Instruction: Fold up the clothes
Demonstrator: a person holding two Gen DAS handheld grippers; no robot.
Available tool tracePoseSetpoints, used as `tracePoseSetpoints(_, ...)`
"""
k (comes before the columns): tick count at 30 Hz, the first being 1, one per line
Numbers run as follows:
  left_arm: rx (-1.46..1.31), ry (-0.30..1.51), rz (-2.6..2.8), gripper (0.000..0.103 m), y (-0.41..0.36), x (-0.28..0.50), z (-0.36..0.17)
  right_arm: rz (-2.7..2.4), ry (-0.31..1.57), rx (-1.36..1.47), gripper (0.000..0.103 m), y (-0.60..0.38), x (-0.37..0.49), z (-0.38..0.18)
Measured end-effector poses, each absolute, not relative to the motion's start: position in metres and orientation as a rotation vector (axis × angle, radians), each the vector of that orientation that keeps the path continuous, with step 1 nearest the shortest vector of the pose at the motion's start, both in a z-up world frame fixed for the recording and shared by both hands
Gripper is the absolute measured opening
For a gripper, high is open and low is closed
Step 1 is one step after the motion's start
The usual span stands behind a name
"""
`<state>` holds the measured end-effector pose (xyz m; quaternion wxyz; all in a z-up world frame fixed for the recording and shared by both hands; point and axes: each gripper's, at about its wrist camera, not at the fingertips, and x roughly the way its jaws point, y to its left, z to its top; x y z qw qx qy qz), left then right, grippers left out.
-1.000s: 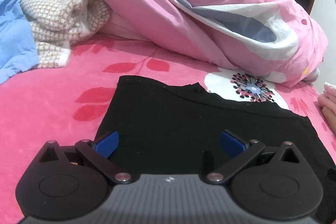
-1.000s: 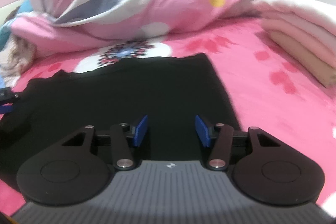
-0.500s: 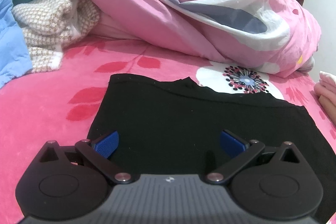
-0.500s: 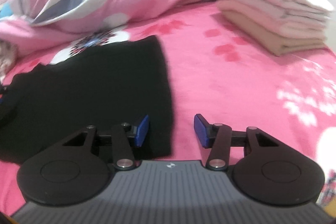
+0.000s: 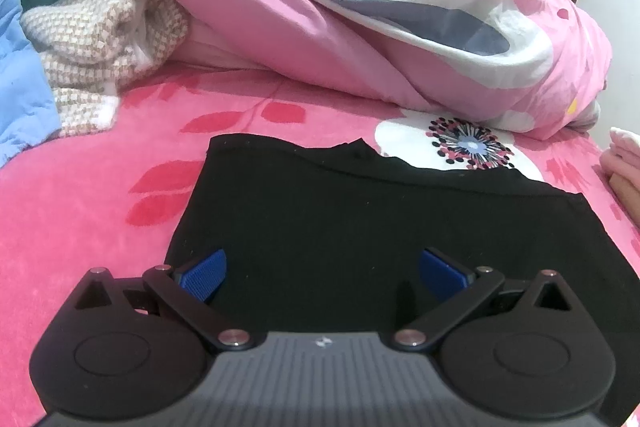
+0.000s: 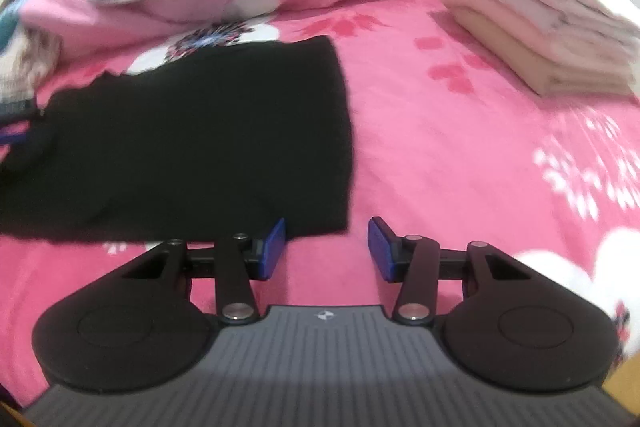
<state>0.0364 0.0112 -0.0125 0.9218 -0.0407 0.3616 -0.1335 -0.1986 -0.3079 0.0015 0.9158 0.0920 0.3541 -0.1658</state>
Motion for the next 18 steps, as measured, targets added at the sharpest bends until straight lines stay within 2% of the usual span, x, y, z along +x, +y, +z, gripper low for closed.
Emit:
tracePoseSetpoints(4,-0.078,0.746,-0.27,0.103,0.011,0.037,-0.014,-0.174,0.679,0.174,0.04,-0.272,-0.184,0.015)
tracePoseSetpoints(8,-0.081,0.748,-0.26,0.103,0.014,0.039,-0.016,-0.048,0.693,0.077,0.04,-0.233,-0.152,0.005)
tracePoseSetpoints(12,-0.096,0.753,-0.255,0.103,0.017,0.04,-0.016,-0.042,0.754,0.061,0.039,-0.238,-0.159,-0.016)
tracePoseSetpoints(18,-0.094,0.754,-0.251,0.103,0.017,0.041,-0.016,-0.055,0.753,0.091,0.038,-0.242,-0.175,0.004)
